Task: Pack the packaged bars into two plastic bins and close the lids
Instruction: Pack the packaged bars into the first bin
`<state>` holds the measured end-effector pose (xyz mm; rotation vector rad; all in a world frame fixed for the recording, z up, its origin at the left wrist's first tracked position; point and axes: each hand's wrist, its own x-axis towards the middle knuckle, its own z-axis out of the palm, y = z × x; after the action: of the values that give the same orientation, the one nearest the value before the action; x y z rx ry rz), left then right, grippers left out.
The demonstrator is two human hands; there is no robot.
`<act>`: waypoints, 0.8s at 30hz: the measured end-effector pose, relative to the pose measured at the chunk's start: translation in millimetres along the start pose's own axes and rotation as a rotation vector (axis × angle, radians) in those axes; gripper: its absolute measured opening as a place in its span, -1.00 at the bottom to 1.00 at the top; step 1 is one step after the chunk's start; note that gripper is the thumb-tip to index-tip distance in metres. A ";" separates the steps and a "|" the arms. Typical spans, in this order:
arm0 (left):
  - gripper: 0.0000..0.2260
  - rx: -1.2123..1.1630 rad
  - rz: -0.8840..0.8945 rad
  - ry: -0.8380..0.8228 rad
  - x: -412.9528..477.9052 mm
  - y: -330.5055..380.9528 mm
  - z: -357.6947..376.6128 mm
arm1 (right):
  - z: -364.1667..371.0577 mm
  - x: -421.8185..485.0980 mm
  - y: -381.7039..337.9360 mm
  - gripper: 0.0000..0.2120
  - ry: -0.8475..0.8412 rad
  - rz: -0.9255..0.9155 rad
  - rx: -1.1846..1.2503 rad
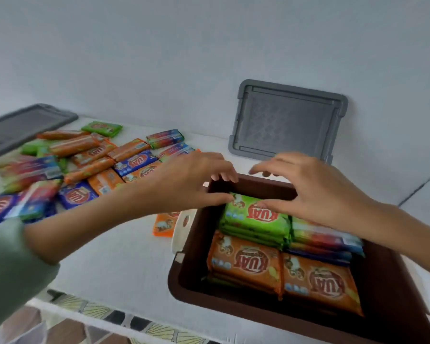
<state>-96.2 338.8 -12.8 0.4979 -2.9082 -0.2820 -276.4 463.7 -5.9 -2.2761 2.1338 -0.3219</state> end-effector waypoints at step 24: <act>-0.36 -0.150 -1.049 -0.039 -92.9 -279.8 49.3 | 162.1 293.7 -85.7 -0.16 -0.528 -0.371 -0.065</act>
<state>66.8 119.4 -133.7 1.9357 -2.3362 -0.6169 -151.5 157.9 -109.6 -2.4265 1.4912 0.3247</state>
